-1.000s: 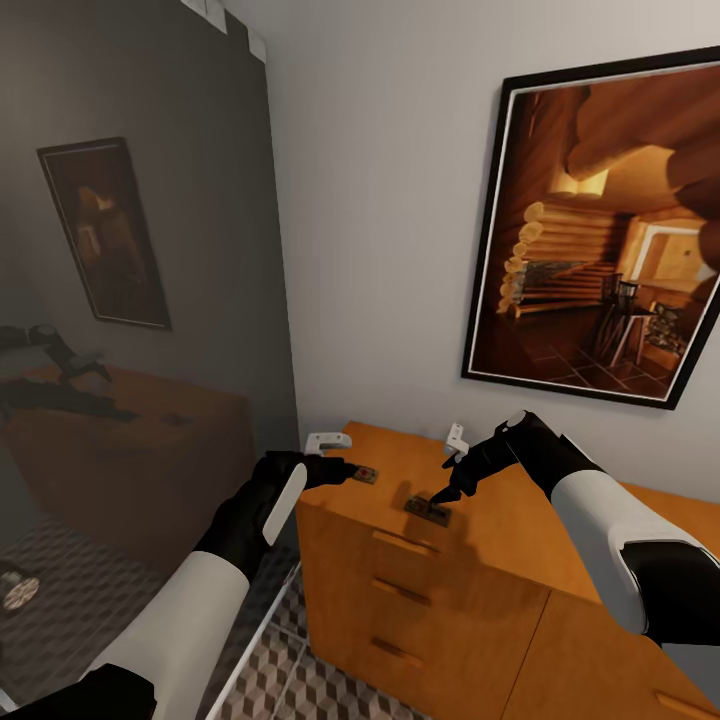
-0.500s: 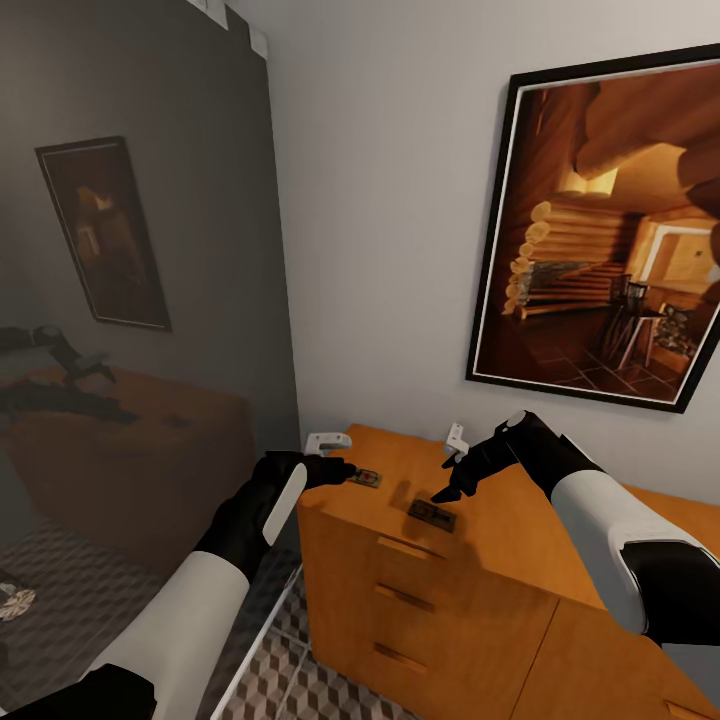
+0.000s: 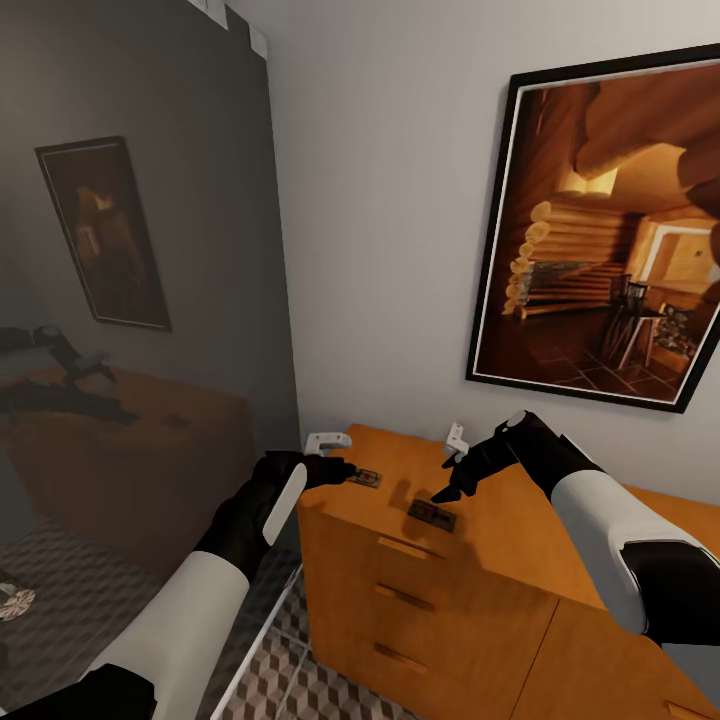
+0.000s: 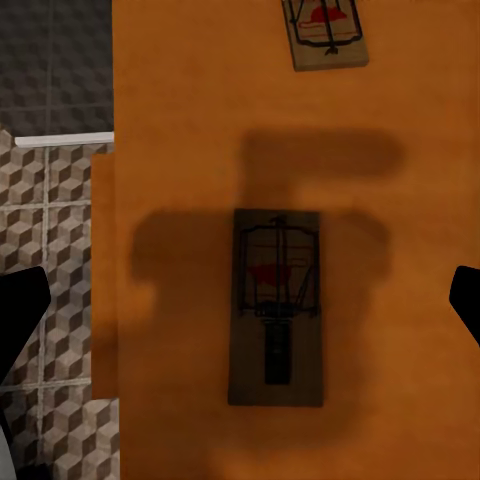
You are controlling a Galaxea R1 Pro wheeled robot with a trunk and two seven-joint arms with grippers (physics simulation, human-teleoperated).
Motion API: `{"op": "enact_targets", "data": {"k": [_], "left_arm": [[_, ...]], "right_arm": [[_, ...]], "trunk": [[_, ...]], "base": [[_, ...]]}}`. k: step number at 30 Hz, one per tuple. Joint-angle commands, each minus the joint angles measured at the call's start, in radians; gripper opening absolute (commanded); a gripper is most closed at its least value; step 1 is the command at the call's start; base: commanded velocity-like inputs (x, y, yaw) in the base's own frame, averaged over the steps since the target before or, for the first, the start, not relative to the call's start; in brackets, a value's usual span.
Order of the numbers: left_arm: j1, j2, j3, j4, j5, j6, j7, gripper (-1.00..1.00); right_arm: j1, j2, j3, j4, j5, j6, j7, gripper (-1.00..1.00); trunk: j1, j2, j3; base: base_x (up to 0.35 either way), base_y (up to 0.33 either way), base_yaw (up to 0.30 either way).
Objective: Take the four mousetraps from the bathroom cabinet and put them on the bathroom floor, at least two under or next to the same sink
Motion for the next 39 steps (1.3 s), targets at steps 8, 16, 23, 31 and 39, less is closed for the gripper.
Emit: {"op": "enact_targets", "data": {"k": [8,16,23,31,39], "left_arm": [[0.0,0.0,0.0,0.0,0.0,-0.001,-0.004,1.0],[0.0,0.0,0.0,0.0,-0.001,0.0,-0.004,1.0],[0.0,0.0,0.0,0.0,-0.001,0.0,-0.004,1.0],[0.0,0.0,0.0,-0.001,0.0,0.001,-0.005,1.0],[0.0,0.0,0.0,0.0,0.0,0.002,-0.005,1.0]], "right_arm": [[0.0,0.0,0.0,0.0,0.0,0.0,0.0,1.0],[0.0,0.0,-0.001,0.0,-0.002,-0.003,0.0,1.0],[0.0,-0.001,-0.001,0.0,-0.005,-0.007,-0.001,1.0],[0.0,-0.001,-0.002,0.0,-0.005,-0.007,-0.003,1.0],[0.0,-0.002,-0.002,0.0,-0.005,-0.006,-0.003,1.0]], "trunk": [[0.0,0.0,0.0],[0.0,0.0,0.0],[0.0,0.0,0.0],[0.0,0.0,0.0],[0.0,0.0,0.0]], "base": [[0.0,0.0,0.0],[0.0,0.0,0.0],[0.0,0.0,0.0],[0.0,0.0,0.0],[0.0,0.0,0.0]]}}
